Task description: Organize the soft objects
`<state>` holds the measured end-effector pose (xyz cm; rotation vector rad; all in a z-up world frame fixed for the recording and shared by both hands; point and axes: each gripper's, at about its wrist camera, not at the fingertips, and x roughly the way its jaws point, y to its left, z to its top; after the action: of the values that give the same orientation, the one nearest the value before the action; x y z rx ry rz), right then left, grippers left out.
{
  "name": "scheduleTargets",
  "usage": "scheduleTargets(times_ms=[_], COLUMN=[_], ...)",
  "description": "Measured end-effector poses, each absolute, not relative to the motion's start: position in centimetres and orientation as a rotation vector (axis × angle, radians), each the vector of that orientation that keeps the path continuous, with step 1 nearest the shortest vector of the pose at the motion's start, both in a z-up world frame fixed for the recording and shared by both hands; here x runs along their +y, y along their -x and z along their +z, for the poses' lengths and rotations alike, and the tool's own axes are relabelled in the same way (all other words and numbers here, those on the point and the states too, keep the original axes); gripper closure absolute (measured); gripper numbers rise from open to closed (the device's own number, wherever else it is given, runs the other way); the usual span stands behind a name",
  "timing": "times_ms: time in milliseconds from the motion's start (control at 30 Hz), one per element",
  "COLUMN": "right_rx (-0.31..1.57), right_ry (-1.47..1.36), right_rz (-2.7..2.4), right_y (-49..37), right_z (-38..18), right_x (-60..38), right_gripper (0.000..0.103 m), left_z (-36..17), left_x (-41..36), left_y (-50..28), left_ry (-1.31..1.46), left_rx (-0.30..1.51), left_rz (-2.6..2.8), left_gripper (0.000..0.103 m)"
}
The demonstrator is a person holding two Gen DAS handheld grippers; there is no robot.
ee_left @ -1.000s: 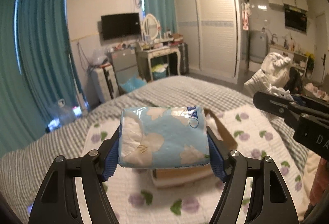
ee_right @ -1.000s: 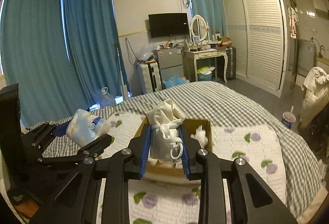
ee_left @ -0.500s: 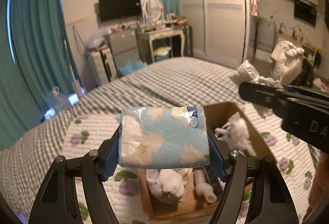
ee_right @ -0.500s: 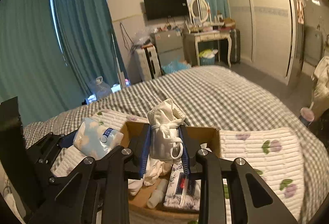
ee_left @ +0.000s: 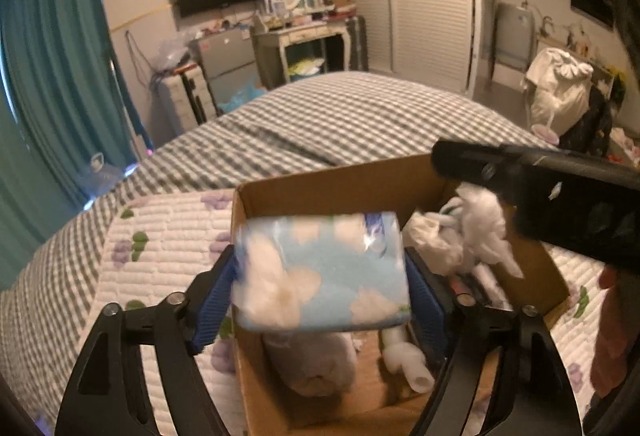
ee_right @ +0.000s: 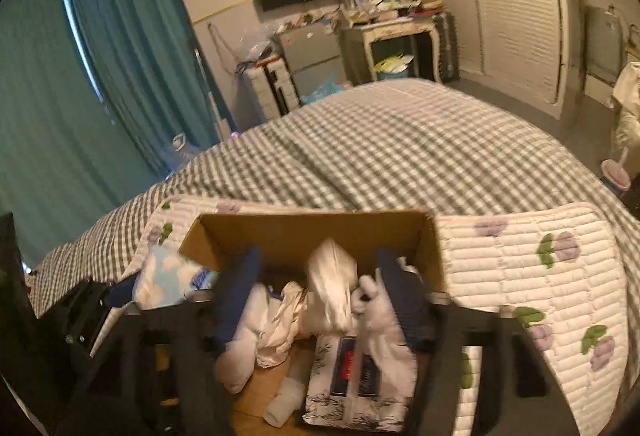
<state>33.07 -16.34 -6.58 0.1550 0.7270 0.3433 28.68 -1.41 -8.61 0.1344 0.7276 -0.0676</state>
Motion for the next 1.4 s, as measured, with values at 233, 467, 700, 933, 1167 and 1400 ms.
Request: scheduleTargets(times_ms=[233,467,700,933,1167,1400], right_rx=[0.617,0.453,0.318,0.224,0.235,0.328], right_ry=[-0.160,-0.122,-0.083,-0.088,-0.125,-0.069], right_rz=[0.316,0.300,0.296,0.289,0.284,0.297], right_y=[-27.8,-18.3,-7.7,-1.1,-2.0,-5.0], right_z=[0.6,10.5,15.4,12.9,5.2,-1.3], right_x=[-19.0,-21.7,-24.2,-25.6,-25.9,-23.3], right_gripper=[0.037,0.037,0.029,0.000,0.000,0.000], left_z=[-1.7,7.9,13.5,11.8,4.8,-2.2], left_x=[-2.1,-2.0,-1.9,-1.8,-1.0,-0.1], left_y=[-24.6,-15.9,-5.7,0.5,1.0,-1.4], left_ry=[-0.140,-0.128,-0.103,-0.053,-0.031,-0.085], left_rx=[0.613,0.423,0.260,0.205,0.191,0.309], left_rz=[-0.038,-0.015,-0.020,-0.038,0.026,0.084], left_gripper=[0.021,0.021,0.003,0.000,0.000,0.000])
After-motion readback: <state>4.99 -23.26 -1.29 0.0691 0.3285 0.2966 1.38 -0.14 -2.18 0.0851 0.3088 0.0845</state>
